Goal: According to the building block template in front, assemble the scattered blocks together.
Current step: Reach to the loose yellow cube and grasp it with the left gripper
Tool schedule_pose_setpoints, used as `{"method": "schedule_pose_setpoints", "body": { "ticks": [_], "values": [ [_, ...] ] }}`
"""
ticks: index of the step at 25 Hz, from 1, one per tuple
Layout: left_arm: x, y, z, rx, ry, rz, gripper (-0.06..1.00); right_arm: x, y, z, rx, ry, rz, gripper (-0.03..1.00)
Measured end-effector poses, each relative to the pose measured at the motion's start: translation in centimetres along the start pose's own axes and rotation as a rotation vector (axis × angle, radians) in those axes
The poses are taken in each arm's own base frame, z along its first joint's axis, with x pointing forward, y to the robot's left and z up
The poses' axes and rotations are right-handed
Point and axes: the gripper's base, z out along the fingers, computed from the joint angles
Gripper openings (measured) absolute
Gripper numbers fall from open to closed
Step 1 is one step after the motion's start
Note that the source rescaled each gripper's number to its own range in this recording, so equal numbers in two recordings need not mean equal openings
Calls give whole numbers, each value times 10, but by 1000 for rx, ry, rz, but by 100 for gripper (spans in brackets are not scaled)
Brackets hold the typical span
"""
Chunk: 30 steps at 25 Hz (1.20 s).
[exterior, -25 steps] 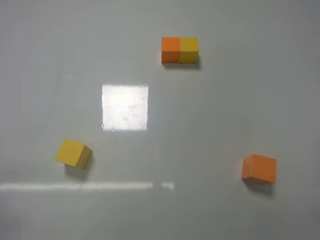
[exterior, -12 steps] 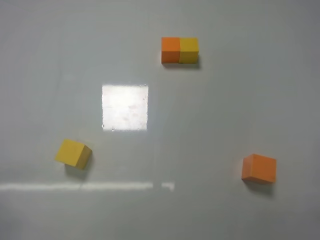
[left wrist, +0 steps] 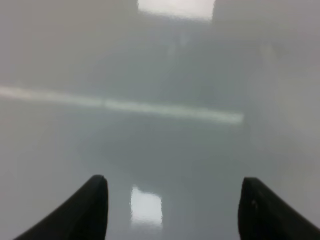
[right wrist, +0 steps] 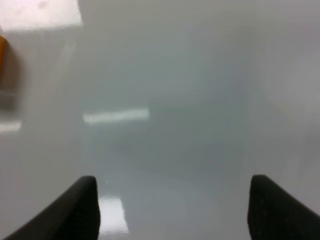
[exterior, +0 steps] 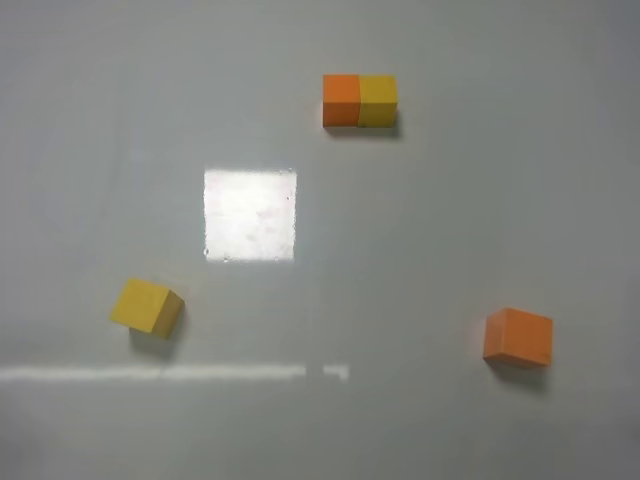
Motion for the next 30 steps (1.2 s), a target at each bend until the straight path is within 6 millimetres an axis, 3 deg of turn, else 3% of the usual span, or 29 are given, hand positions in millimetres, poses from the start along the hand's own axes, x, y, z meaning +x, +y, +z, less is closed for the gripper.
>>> {"method": "schedule_pose_setpoints", "body": {
  "ticks": [9,13,15,20,22,26,30],
  "values": [
    [-6,0,-4,2,-42,-4,42,0,0,0,0,0,0,58],
    [-54,-11,-32,132,-313,-26,42,0,0,0,0,0,0,58],
    [-84,-21,-35,223,-356,32,42,0,0,0,0,0,0,58],
    [-153,-47,-1,421,-260,375,42,0,0,0,0,0,0,58],
    [-169,-53,18,486,-179,576,42,0,0,0,0,0,0,58],
    [-190,-60,48,590,-97,877,38,0,0,0,0,0,0,58],
    [-195,-61,60,603,-104,1078,32,0,0,0,0,0,0,58]
  ]
}}
